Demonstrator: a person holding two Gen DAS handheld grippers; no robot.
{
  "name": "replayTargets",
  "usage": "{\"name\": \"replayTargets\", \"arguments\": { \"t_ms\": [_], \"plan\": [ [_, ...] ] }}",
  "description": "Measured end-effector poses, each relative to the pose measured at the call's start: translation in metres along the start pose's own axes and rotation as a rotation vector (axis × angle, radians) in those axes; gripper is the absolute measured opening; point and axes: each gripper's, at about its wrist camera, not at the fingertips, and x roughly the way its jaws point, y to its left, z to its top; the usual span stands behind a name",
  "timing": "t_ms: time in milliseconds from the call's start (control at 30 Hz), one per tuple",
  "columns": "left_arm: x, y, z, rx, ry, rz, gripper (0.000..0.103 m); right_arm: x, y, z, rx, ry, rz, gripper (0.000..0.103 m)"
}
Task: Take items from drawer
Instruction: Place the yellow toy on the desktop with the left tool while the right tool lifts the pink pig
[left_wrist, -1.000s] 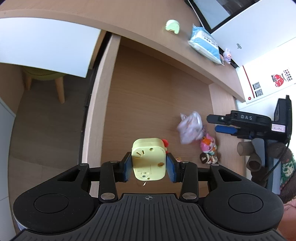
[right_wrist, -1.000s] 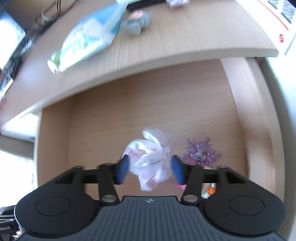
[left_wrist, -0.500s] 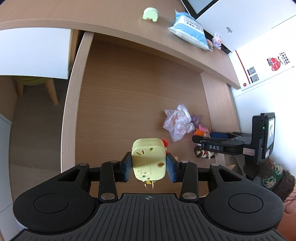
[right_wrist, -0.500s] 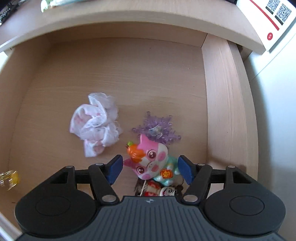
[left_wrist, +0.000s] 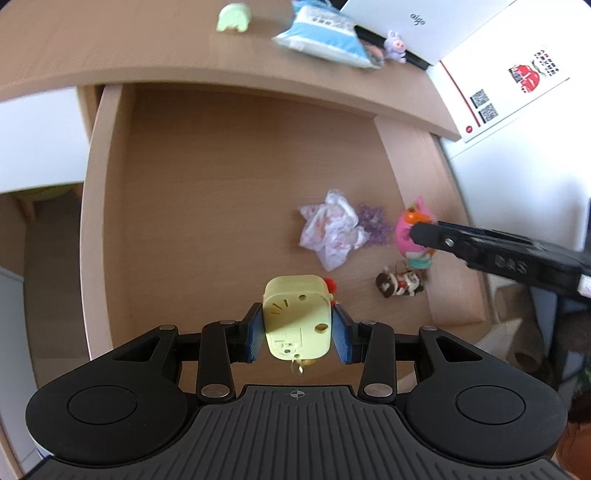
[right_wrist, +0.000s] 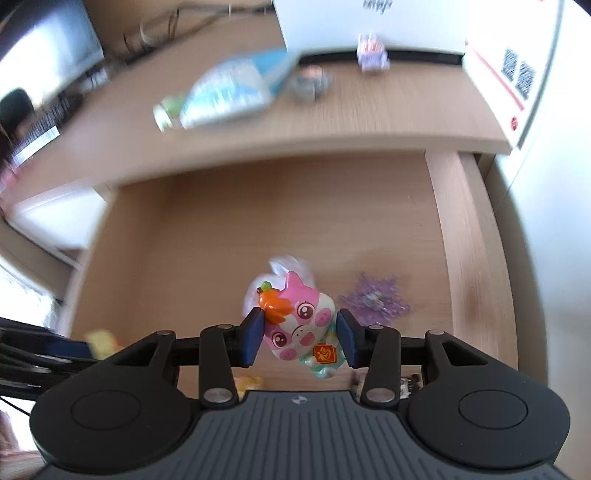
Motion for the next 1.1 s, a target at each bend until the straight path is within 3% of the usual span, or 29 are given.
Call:
{"name": "replayTargets", "arguments": {
  "t_ms": [167,267,500,667,800,933,1100],
  "plan": [
    [-0.007,-0.007,0.014,0.019,-0.039,-0.031,0.043,-0.032,0.006,-0.015,0.008,-0.046,0.014,0.043],
    [-0.015,-0.009,0.028,0.013,-0.067,-0.052,0.043,-0.03,0.01,-0.013,0.007,-0.058,0.006,0.043],
    [-0.074,-0.011,0.079,0.022,-0.304,-0.1,0.043,-0.026,0.01,-0.012,0.026,-0.082,-0.027,0.043],
    [-0.104,-0.01,0.121,0.065,-0.444,-0.023,0.043,-0.033,0.009,-0.018,0.071,-0.101,-0.02,0.043],
    [-0.096,-0.006,0.147,0.102,-0.513,0.109,0.043,-0.035,0.009,-0.025,0.085,-0.098,-0.022,0.043],
    [-0.073,0.006,0.169,0.083,-0.51,0.148,0.043,-0.033,0.009,-0.03,0.093,-0.076,-0.033,0.043],
    [-0.039,0.024,0.185,0.082,-0.452,0.176,0.043,-0.029,0.014,-0.03,0.096,-0.057,-0.061,0.043]
  ]
}}
